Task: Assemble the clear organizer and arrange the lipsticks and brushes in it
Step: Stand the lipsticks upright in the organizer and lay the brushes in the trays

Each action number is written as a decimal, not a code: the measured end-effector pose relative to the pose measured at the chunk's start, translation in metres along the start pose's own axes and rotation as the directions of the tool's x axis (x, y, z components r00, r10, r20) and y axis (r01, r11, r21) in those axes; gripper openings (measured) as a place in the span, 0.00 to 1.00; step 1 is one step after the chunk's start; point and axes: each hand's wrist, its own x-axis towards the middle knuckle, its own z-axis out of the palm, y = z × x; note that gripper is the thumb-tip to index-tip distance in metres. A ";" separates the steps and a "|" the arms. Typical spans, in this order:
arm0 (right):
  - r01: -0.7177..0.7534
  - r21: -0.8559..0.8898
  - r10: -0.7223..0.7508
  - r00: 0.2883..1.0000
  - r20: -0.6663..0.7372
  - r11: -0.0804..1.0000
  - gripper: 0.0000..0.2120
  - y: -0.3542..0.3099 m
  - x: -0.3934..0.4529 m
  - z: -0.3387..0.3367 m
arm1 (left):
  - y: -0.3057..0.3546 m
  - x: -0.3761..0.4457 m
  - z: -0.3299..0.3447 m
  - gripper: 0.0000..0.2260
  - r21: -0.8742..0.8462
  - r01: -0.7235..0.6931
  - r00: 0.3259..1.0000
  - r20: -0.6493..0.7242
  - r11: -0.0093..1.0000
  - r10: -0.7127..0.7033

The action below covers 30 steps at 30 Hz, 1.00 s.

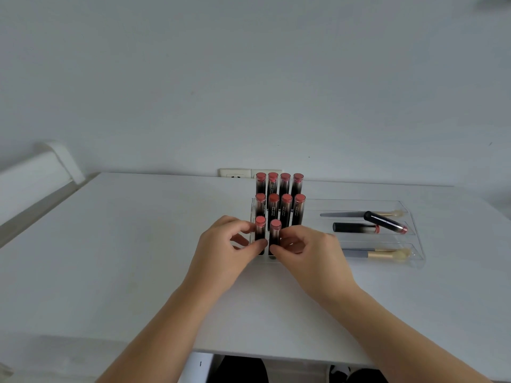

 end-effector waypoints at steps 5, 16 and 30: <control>-0.004 -0.011 0.004 1.000 -0.006 1.000 0.03 -0.001 0.000 0.004 | -0.004 -0.003 0.001 0.11 -0.008 0.014 1.000 0.017 1.000 -0.014; -0.040 0.004 0.041 0.998 -0.056 0.999 0.03 -0.002 -0.003 0.005 | -0.003 -0.005 0.002 0.16 -0.023 -0.004 1.000 0.012 1.000 0.004; -0.064 -0.017 0.063 0.995 -0.082 0.998 0.04 0.001 -0.001 0.008 | -0.003 -0.005 0.002 0.18 0.000 -0.046 0.999 0.009 0.999 0.046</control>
